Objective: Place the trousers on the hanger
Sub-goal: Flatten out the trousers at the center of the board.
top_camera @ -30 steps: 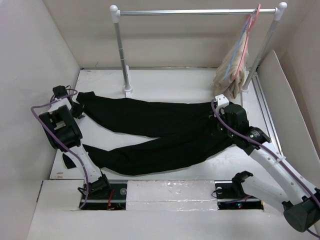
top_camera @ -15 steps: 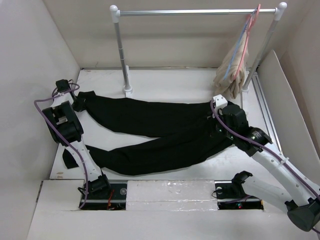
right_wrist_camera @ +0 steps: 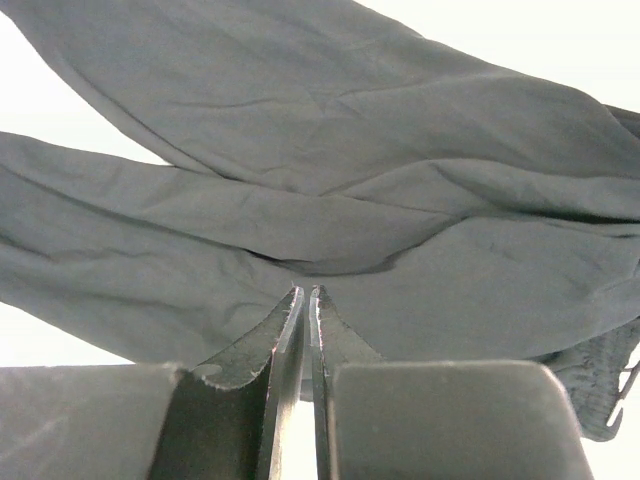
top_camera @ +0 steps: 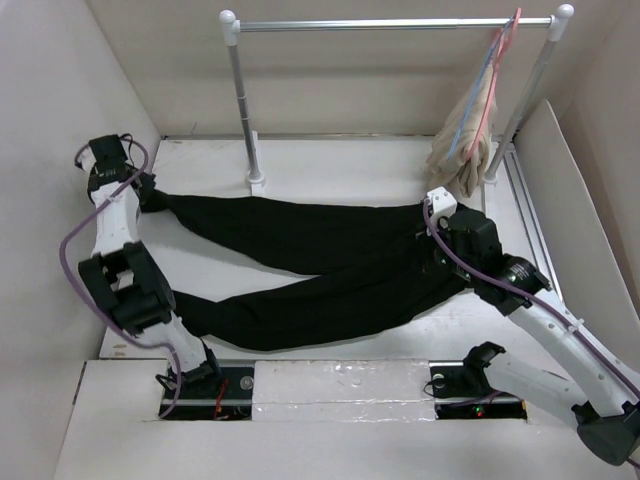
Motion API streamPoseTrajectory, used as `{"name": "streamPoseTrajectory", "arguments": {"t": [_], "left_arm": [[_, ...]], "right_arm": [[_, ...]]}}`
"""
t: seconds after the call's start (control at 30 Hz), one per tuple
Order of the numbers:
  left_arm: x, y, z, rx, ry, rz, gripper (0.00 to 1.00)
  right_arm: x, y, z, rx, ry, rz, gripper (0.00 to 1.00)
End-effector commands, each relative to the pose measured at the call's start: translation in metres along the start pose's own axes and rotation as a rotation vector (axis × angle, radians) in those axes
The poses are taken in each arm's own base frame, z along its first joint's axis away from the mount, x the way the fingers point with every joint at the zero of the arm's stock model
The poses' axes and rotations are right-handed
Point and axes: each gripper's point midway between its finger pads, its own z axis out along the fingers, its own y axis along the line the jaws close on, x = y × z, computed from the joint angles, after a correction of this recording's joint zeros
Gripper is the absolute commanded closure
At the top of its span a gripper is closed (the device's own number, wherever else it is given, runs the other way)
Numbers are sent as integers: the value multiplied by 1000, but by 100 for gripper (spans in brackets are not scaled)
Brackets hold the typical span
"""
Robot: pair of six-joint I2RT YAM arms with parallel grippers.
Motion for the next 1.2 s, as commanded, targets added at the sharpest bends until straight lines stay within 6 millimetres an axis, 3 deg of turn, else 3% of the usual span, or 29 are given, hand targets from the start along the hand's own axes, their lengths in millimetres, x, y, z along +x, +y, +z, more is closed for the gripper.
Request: {"name": "streamPoseTrajectory", "arguments": {"t": [0.0, 0.13, 0.23, 0.37, 0.4, 0.43, 0.5, 0.53, 0.6, 0.67, 0.77, 0.83, 0.87, 0.93, 1.0, 1.03, 1.07, 1.1, 1.17], "left_arm": [[-24, -5, -50, 8, -99, 29, 100], [-19, -7, -65, 12, -78, 47, 100], [-35, -20, -81, 62, -133, 47, 100], [-43, -33, -73, 41, -114, 61, 100], [-34, -42, -63, 41, -89, 82, 100], [-43, -57, -69, 71, -110, 88, 100], [-37, -76, -61, 84, -79, 97, 100], [-53, -102, -75, 143, -126, 96, 100], [-52, -125, -80, 176, -116, 100, 100], [-53, -159, -105, 282, -136, 99, 100], [-52, -165, -118, 315, -142, 88, 100], [-53, -159, -128, 313, -161, 111, 100], [-65, -147, -129, 278, -201, 98, 100], [-66, -111, -116, 212, -201, 95, 100], [-75, -91, -114, 182, -220, 76, 100], [-59, -66, -92, 125, -172, 74, 100], [-60, -58, -85, 130, -171, 59, 100], [-65, -37, -78, 100, -174, 31, 100], [-51, -2, -53, 31, -137, 17, 100]], "right_arm": [[-26, 5, -1, -39, -75, -44, 88], [-32, 8, -3, -67, -84, -67, 88], [-33, 6, -3, -67, -92, -68, 88], [-28, 1, -2, -55, -81, -58, 88], [-27, 1, -2, -53, -78, -58, 88], [-27, -3, -2, -43, -80, -53, 88], [-27, -7, -3, -28, -78, -48, 88], [-27, -7, -2, -27, -78, -48, 88], [-28, -12, -2, -12, -78, -72, 88], [-30, -12, -2, -12, -78, -72, 88], [-34, -11, -3, -16, -82, -76, 88], [-34, -11, -3, -21, -82, -80, 88], [-33, -11, -2, -22, -79, -83, 88], [-28, -8, 1, -41, -69, -88, 88], [-28, -5, 2, -56, -70, -92, 88], [-28, -4, 2, -61, -70, -91, 88], [-26, -3, 3, -67, -67, -91, 88], [-25, -3, 4, -72, -62, -91, 88], [-22, -2, 5, -75, -54, -89, 88]]}}
